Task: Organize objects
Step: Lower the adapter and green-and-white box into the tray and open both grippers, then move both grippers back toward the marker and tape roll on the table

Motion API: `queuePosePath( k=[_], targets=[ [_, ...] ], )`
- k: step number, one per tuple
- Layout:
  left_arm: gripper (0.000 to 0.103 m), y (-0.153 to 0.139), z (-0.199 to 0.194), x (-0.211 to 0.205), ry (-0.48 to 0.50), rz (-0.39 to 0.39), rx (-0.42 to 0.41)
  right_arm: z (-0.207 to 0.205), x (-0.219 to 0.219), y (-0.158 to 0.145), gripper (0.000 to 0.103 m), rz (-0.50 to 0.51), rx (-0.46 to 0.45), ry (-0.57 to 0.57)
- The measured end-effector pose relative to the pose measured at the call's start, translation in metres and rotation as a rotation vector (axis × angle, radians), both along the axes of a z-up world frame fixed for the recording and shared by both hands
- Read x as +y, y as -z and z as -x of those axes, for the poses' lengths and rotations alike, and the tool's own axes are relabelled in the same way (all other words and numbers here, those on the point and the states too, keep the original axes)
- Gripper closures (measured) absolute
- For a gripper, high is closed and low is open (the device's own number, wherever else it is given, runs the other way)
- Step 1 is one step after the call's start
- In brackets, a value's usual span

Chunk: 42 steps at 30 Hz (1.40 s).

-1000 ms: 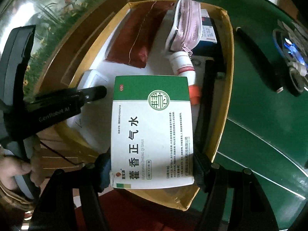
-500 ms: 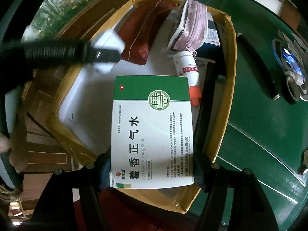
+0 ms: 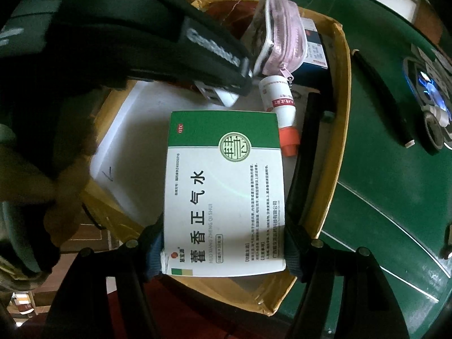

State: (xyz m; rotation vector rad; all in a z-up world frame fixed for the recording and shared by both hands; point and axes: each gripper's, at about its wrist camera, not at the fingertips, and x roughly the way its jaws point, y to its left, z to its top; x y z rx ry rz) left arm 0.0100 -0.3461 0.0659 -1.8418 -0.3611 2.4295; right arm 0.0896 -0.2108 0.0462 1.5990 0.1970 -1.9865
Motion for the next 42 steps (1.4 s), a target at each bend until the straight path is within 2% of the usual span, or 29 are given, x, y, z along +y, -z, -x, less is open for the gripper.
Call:
queuePosePath(
  k=[4, 8, 9, 16, 18, 20, 24, 26, 39, 42],
  targets=[
    [0.075, -0.001, -0.001, -0.002, -0.011, 0.001, 0.008, 0.0, 0.001, -0.001, 0.03, 0.009, -0.01, -0.004],
    [0.049, -0.009, -0.002, -0.002, -0.02, 0.005, 0.026, -0.002, 0.003, -0.007, 0.024, 0.027, -0.013, -0.013],
    [0.047, -0.013, -0.004, -0.001, -0.021, 0.018, 0.036, -0.003, 0.004, -0.009, 0.024, 0.027, -0.006, -0.016],
    [0.045, -0.036, -0.012, 0.007, -0.016, 0.092, 0.091, -0.013, 0.023, -0.037, 0.023, 0.073, 0.061, -0.009],
    [0.042, -0.042, -0.013, 0.012, -0.018, 0.117, 0.107, -0.013, 0.032, -0.045, 0.023, 0.093, 0.084, 0.007],
    [0.037, -0.047, -0.015, 0.017, -0.019, 0.132, 0.116, -0.02, 0.059, -0.051, 0.023, 0.109, 0.106, 0.035],
    [0.034, -0.057, -0.015, 0.029, -0.025, 0.152, 0.134, -0.01, 0.064, -0.056, 0.023, 0.109, 0.122, 0.1],
    [0.034, -0.059, -0.015, 0.038, -0.021, 0.157, 0.14, 0.006, 0.082, -0.062, 0.022, 0.106, 0.121, 0.128],
    [0.029, -0.066, -0.012, 0.087, -0.024, 0.161, 0.148, 0.006, 0.139, -0.045, 0.016, 0.081, 0.102, 0.222],
    [0.023, -0.07, -0.009, 0.1, -0.019, 0.147, 0.154, 0.009, 0.155, -0.046, 0.011, 0.072, 0.111, 0.25]
  ],
)
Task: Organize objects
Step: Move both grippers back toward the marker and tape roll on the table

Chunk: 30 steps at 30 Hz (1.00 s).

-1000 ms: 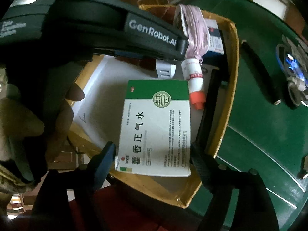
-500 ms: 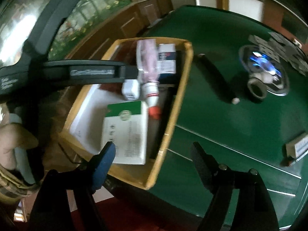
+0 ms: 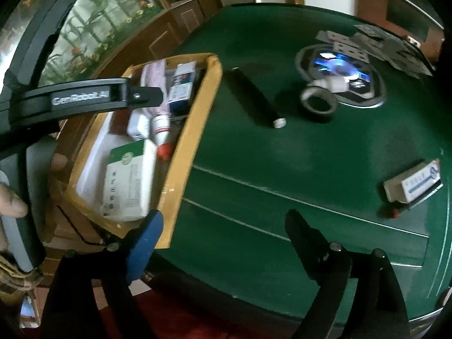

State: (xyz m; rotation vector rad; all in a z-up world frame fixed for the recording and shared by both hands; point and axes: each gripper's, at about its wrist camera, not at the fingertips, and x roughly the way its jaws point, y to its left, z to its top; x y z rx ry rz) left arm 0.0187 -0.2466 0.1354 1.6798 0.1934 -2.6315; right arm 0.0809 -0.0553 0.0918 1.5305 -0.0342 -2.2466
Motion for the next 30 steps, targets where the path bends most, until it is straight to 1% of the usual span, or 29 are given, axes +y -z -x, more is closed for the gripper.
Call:
queuePosePath(
  k=[2, 3, 6, 11, 13, 15, 18, 20, 22, 24, 25, 28, 30],
  targets=[
    [0.023, -0.003, 0.003, 0.012, 0.016, -0.01, 0.002, 0.002, 0.012, 0.001, 0.002, 0.006, -0.002, 0.025],
    [0.023, -0.003, 0.005, 0.017, 0.023, -0.011, 0.001, 0.002, 0.02, 0.001, 0.001, 0.009, -0.007, 0.039],
    [0.023, -0.001, 0.012, 0.034, 0.044, -0.031, -0.014, 0.003, 0.036, 0.001, 0.001, 0.016, -0.011, 0.065],
    [0.023, 0.016, 0.037, 0.061, 0.054, -0.08, -0.079, 0.005, 0.062, -0.006, 0.001, 0.02, 0.004, 0.1],
    [0.023, 0.027, 0.054, 0.067, 0.027, -0.101, -0.12, 0.004, 0.071, -0.009, 0.001, 0.02, 0.015, 0.112],
    [0.023, 0.034, 0.067, 0.07, 0.004, -0.127, -0.138, 0.003, 0.078, -0.011, 0.001, 0.02, 0.02, 0.117],
    [0.023, 0.048, 0.09, 0.073, -0.039, -0.098, -0.165, 0.001, 0.09, -0.013, 0.001, 0.016, 0.026, 0.126],
    [0.023, 0.057, 0.099, 0.074, -0.051, -0.094, -0.181, -0.001, 0.098, -0.015, 0.001, 0.01, 0.033, 0.136],
    [0.023, 0.068, 0.109, 0.076, -0.065, -0.069, -0.197, -0.004, 0.106, -0.016, 0.001, 0.008, 0.036, 0.148],
    [0.023, 0.078, 0.116, 0.077, -0.08, -0.068, -0.216, -0.007, 0.113, -0.016, 0.001, 0.006, 0.035, 0.164],
    [0.023, 0.083, 0.119, 0.078, -0.083, -0.07, -0.228, -0.008, 0.117, -0.015, 0.001, 0.006, 0.033, 0.171],
    [0.024, 0.091, 0.125, 0.085, -0.076, -0.042, -0.224, -0.013, 0.126, -0.012, 0.001, 0.006, 0.019, 0.194],
    [0.028, 0.094, 0.129, 0.087, -0.066, -0.047, -0.222, -0.016, 0.131, -0.008, 0.001, 0.01, 0.004, 0.203]
  ],
)
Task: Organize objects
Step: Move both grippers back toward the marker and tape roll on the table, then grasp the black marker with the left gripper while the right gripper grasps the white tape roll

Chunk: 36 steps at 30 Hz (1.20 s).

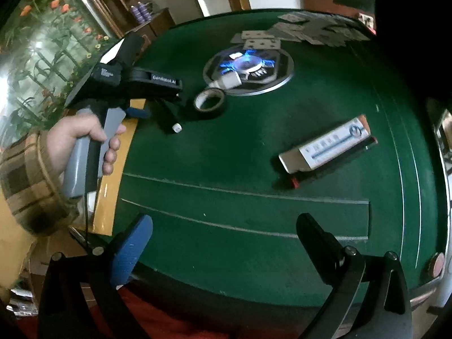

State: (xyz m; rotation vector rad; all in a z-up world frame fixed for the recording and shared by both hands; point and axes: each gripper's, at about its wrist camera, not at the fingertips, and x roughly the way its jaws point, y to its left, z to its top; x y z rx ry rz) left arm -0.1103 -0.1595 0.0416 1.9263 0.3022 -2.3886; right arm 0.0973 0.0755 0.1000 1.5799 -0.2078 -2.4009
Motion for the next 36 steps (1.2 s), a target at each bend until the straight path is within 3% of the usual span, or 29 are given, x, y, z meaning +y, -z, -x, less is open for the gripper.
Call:
queuePosePath(
  k=[2, 5, 7, 10, 13, 18, 21, 23, 25, 27, 31, 34, 36],
  targets=[
    [0.048, 0.001, 0.005, 0.001, 0.01, -0.004, 0.016, -0.004, 0.002, 0.003, 0.001, 0.002, -0.011, 0.002],
    [0.065, 0.001, 0.007, -0.003, 0.016, 0.012, 0.035, -0.008, 0.004, 0.007, 0.001, 0.0, -0.023, -0.003],
    [0.066, 0.001, 0.007, -0.004, 0.027, 0.009, 0.048, -0.011, 0.006, 0.009, 0.001, -0.002, -0.029, -0.009],
    [0.077, 0.003, 0.002, 0.001, 0.081, 0.055, 0.056, -0.011, 0.007, 0.013, 0.001, 0.017, -0.045, -0.017],
    [0.085, 0.003, -0.008, 0.004, 0.104, 0.051, 0.053, -0.008, 0.007, 0.014, 0.001, 0.033, -0.037, -0.023],
    [0.086, 0.004, -0.038, 0.013, 0.143, 0.04, 0.054, 0.014, 0.011, 0.008, 0.003, 0.06, -0.003, -0.018],
    [0.086, 0.004, -0.061, 0.017, 0.15, 0.013, 0.047, 0.039, 0.011, 0.005, 0.021, 0.078, 0.008, -0.019],
    [0.086, 0.003, -0.072, 0.017, 0.147, -0.011, 0.043, 0.058, 0.007, 0.006, 0.04, 0.06, 0.011, -0.027],
    [0.086, 0.003, -0.076, 0.012, 0.114, -0.068, 0.042, 0.083, 0.001, 0.01, 0.047, 0.039, 0.015, -0.041],
    [0.086, 0.002, -0.075, 0.004, 0.073, -0.138, 0.044, 0.105, -0.004, 0.016, 0.05, 0.042, 0.003, -0.046],
    [0.085, -0.013, -0.069, 0.001, 0.044, -0.128, 0.084, 0.154, -0.017, 0.033, 0.053, 0.038, -0.024, -0.046],
    [0.079, -0.018, -0.06, -0.005, 0.009, -0.131, 0.086, 0.178, -0.029, 0.048, 0.065, 0.033, -0.049, -0.059],
    [0.07, -0.019, -0.055, -0.011, -0.004, -0.125, 0.088, 0.189, -0.036, 0.056, 0.066, 0.035, -0.066, -0.061]
  ],
)
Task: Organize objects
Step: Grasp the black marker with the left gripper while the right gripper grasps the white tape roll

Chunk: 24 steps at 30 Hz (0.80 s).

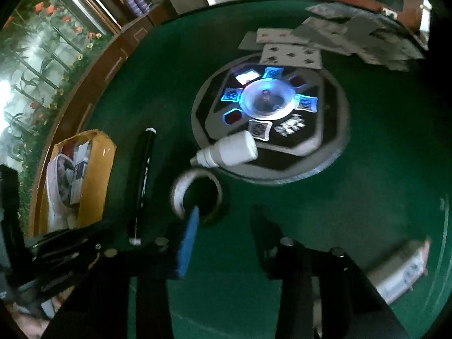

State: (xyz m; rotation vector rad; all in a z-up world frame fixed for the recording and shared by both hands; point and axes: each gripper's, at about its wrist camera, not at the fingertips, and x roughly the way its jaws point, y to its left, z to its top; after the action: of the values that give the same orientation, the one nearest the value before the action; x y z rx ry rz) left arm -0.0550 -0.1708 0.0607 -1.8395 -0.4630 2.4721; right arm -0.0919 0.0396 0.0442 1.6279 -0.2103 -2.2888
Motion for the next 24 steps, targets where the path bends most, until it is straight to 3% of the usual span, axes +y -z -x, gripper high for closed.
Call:
queuePosePath(
  k=[3, 6, 11, 18, 19, 21, 24],
  targets=[
    [0.068, 0.003, 0.01, 0.0, -0.003, 0.006, -0.009, 0.014, -0.012, 0.016, 0.069, -0.053, -0.026, -0.018],
    [0.068, 0.008, 0.017, 0.005, 0.012, 0.021, -0.017, 0.013, -0.022, 0.014, 0.095, -0.128, 0.022, -0.064],
    [0.068, 0.016, 0.032, 0.012, 0.018, 0.071, -0.032, -0.015, -0.017, 0.011, 0.097, -0.179, 0.067, -0.152],
    [0.068, 0.019, 0.055, 0.012, 0.014, 0.175, -0.033, -0.072, 0.008, 0.01, 0.097, -0.097, 0.032, -0.122],
    [0.069, 0.02, 0.059, 0.014, 0.024, 0.195, -0.036, -0.079, 0.009, 0.008, 0.097, -0.091, 0.034, -0.12],
    [0.087, 0.02, 0.061, 0.018, 0.045, 0.228, -0.036, -0.091, 0.01, 0.003, 0.097, -0.089, 0.044, -0.123],
    [0.089, 0.02, 0.053, 0.023, 0.072, 0.222, -0.026, -0.105, 0.011, -0.007, 0.097, -0.089, 0.068, -0.13]
  ],
)
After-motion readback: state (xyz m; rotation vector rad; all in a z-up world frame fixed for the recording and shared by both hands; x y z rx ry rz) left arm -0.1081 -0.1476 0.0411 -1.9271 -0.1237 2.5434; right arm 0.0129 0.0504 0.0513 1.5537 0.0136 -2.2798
